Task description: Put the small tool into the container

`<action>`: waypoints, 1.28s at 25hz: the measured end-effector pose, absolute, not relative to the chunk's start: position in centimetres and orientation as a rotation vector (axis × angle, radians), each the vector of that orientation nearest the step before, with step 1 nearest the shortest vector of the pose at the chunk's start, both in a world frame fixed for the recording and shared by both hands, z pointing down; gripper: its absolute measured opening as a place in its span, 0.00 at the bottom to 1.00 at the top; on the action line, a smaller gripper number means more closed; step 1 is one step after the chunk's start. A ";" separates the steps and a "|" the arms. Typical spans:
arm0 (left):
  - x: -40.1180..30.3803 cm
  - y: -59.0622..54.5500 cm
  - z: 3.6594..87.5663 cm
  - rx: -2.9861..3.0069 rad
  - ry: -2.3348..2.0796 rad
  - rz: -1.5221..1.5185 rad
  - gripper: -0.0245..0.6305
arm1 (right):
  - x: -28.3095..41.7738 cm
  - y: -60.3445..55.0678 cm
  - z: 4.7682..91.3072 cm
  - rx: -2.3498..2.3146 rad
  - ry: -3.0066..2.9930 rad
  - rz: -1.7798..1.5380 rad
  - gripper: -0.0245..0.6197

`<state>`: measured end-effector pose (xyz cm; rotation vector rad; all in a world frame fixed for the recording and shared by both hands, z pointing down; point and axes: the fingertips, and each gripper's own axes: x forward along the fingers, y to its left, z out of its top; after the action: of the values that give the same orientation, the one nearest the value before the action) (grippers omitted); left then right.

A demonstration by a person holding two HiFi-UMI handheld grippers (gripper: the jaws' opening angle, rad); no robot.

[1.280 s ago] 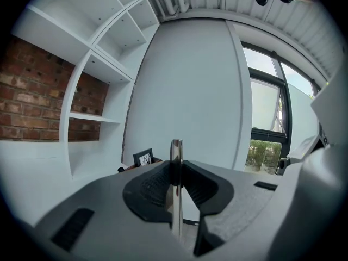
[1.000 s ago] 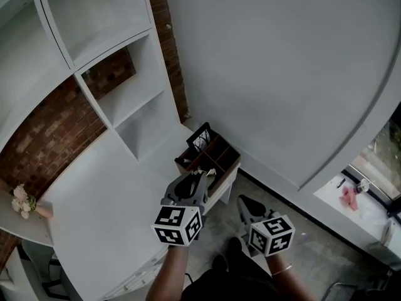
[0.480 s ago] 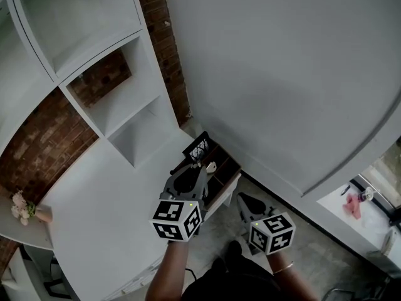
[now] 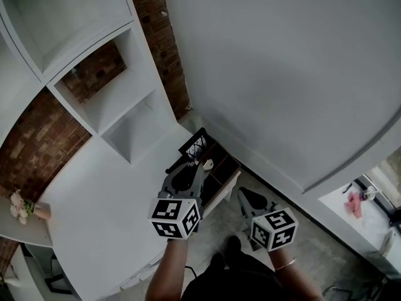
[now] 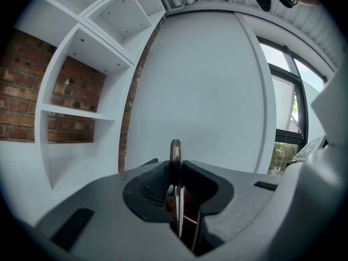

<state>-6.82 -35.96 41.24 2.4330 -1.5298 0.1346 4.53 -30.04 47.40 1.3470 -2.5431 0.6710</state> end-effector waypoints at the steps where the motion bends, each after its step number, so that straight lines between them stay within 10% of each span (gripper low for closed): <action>1: -6.8 -35.9 41.6 2.427 -1.532 0.138 0.15 | 4.6 -30.1 47.4 1.345 -2.544 0.671 0.05; 32: -7.7 -34.0 48.8 2.293 -1.496 0.251 0.15 | 4.2 -29.8 47.7 1.338 -2.536 0.673 0.05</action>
<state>-7.70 -34.03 48.77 2.2926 -1.4959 0.2513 4.19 -29.77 47.68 1.3376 -2.5358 0.6732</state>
